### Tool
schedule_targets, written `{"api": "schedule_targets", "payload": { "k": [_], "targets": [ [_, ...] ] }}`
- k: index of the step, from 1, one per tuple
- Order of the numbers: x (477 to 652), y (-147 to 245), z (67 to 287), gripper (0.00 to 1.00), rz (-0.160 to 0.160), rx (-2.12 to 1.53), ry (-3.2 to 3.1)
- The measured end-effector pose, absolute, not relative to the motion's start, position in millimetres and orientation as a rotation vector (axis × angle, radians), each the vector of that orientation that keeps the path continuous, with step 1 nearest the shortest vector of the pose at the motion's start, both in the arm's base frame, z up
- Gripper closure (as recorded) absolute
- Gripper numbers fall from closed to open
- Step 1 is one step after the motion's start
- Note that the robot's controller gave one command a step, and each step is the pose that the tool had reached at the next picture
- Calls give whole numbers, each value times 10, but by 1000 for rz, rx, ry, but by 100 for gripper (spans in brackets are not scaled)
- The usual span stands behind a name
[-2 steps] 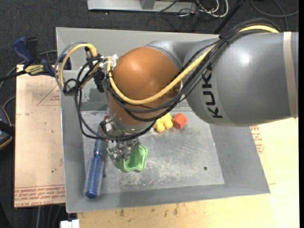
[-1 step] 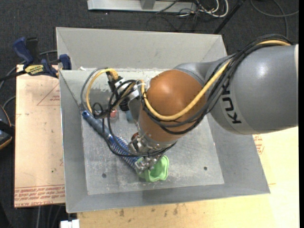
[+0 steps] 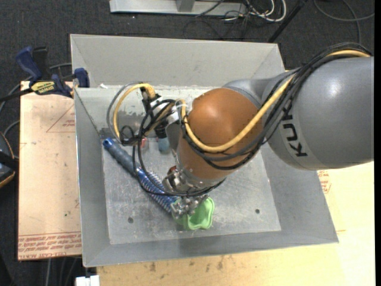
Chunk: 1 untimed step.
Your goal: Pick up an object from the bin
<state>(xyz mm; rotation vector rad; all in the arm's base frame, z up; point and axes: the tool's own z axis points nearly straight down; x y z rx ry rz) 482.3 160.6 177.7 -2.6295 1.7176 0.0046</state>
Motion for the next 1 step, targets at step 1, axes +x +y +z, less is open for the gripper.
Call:
{"api": "schedule_targets", "payload": {
  "k": [1],
  "targets": [
    [4776, 1998, 1806, 100, 5, -2594, 1765]
  ]
}}
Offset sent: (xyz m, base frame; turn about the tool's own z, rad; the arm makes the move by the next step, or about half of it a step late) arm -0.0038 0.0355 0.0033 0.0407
